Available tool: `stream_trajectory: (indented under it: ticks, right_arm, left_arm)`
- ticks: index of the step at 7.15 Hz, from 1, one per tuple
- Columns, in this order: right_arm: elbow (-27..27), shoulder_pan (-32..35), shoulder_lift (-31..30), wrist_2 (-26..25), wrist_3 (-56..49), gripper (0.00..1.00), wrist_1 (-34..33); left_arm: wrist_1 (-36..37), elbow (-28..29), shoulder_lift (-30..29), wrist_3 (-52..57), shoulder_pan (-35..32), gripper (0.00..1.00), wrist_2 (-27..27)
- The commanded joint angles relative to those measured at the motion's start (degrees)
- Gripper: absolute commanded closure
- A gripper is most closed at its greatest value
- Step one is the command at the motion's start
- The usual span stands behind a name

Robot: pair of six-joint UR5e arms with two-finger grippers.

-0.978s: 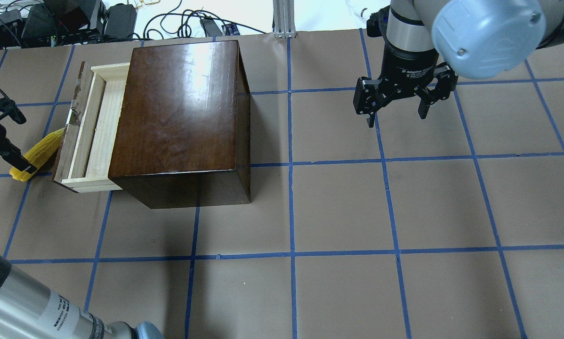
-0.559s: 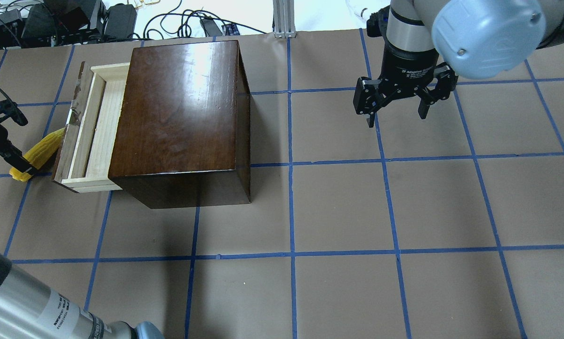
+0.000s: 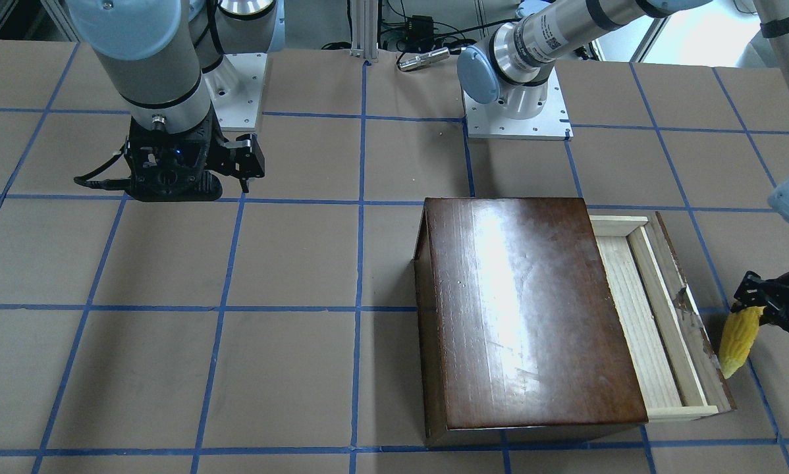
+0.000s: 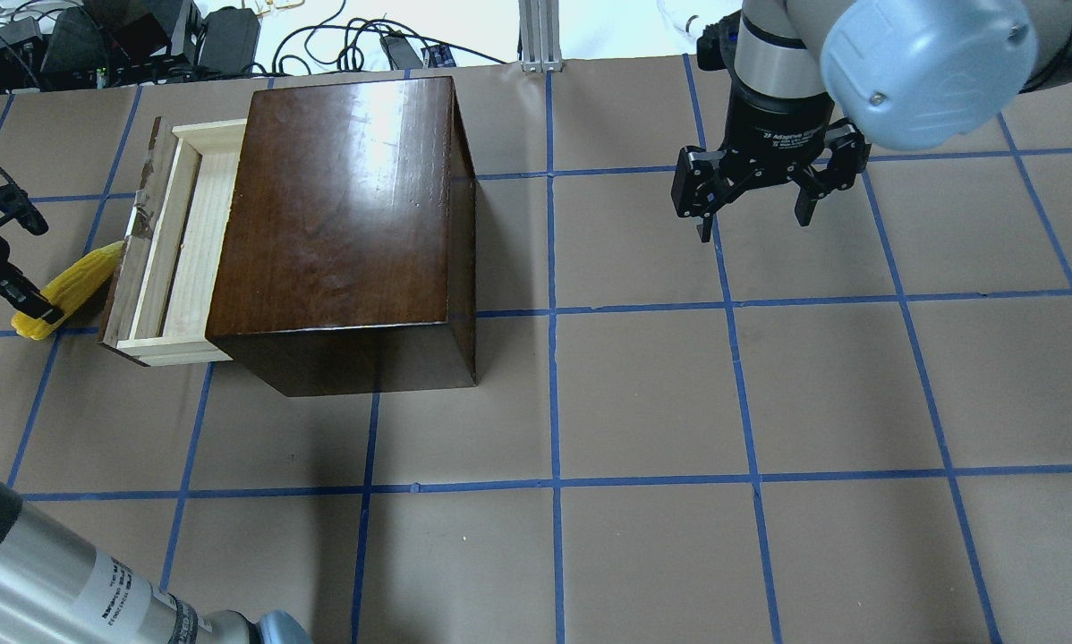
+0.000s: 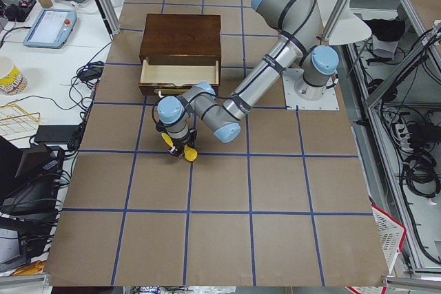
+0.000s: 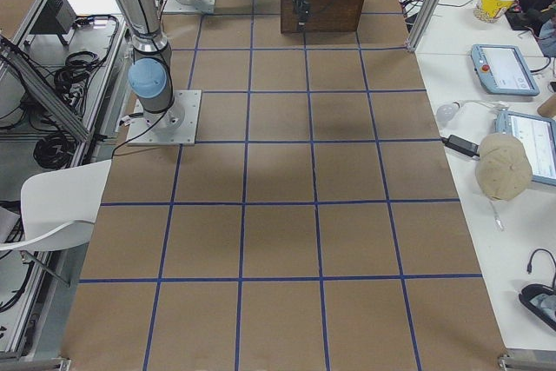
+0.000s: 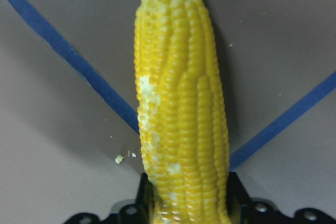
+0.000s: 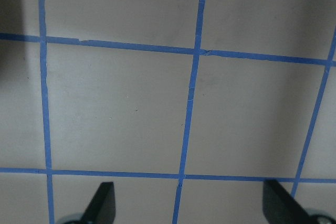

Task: Open drawer and put corn inside
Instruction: 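Close the left gripper on the corn and lift it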

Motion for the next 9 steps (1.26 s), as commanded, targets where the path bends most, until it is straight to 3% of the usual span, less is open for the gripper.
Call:
stream_trajectory:
  ticks: [1,5,7,9]
  right_arm:
    - [0.0,0.0,0.0,0.0,0.0,0.00,0.0]
    - [0.0,0.0,0.0,0.0,0.0,0.00,0.0]
    - [0.0,0.0,0.0,0.0,0.0,0.00,0.0]
    - [0.0,0.0,0.0,0.0,0.0,0.00,0.0]
  left_arm:
    - [-0.2,0.3,2.2,-3.9,-0.9,1.00,-0.1]
    - [-13.5,8.8,8.1,-18.0,-3.3,1.00,-0.2]
    - [-23.9,13.3,12.0,-27.8,-6.7,1.00,-0.3]
    - [-29.7,14.2,15.6,-39.1,-11.7,1.00,-0.6]
